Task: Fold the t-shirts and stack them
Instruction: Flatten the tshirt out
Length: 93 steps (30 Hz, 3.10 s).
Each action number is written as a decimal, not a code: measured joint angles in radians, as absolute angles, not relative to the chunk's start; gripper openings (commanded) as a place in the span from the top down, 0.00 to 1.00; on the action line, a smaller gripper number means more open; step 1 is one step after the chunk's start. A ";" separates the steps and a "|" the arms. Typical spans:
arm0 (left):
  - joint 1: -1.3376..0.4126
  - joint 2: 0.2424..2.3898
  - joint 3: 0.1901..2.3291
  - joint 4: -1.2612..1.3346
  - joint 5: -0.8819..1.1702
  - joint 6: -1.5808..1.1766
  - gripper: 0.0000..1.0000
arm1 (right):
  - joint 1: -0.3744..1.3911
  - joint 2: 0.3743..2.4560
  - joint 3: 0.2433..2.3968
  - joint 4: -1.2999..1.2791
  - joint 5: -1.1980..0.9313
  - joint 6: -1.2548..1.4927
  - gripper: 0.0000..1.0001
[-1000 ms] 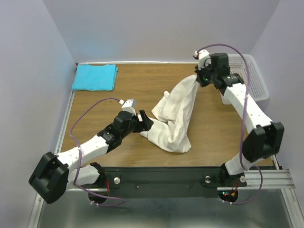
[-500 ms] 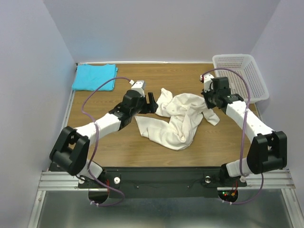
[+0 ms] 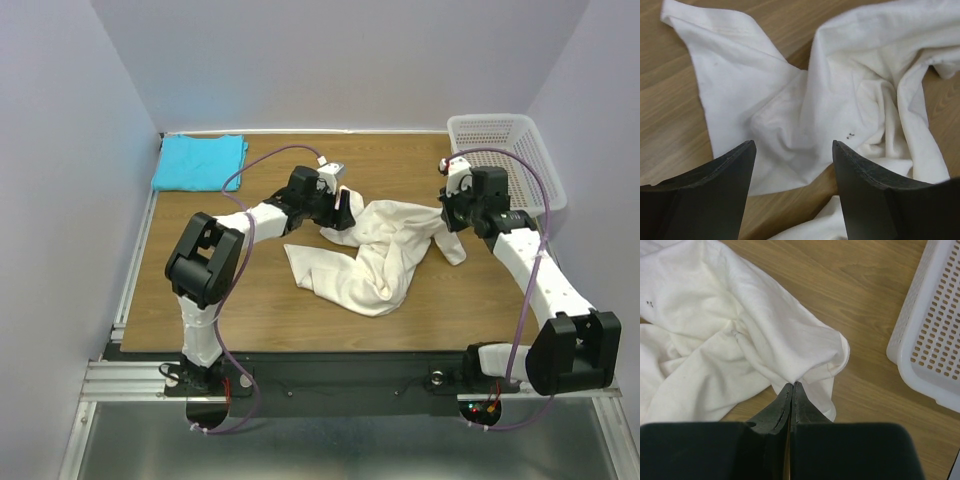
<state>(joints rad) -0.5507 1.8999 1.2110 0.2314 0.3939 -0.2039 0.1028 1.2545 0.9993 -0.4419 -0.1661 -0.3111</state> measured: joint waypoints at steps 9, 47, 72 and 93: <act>-0.555 1.995 1.308 0.210 0.586 -0.145 0.88 | 0.092 1.285 1.006 -0.442 -0.235 -0.311 0.99; -0.810 1.174 0.694 -0.136 0.407 -0.348 0.27 | 0.079 1.083 0.826 -1.064 -0.500 -1.003 0.30; -0.744 1.438 0.812 0.071 0.218 -0.264 0.23 | 0.080 1.661 1.076 -0.728 -0.700 -0.617 0.42; -0.726 1.266 0.758 0.085 0.230 -0.233 0.23 | 0.112 1.369 1.255 -0.923 -0.774 -0.824 0.99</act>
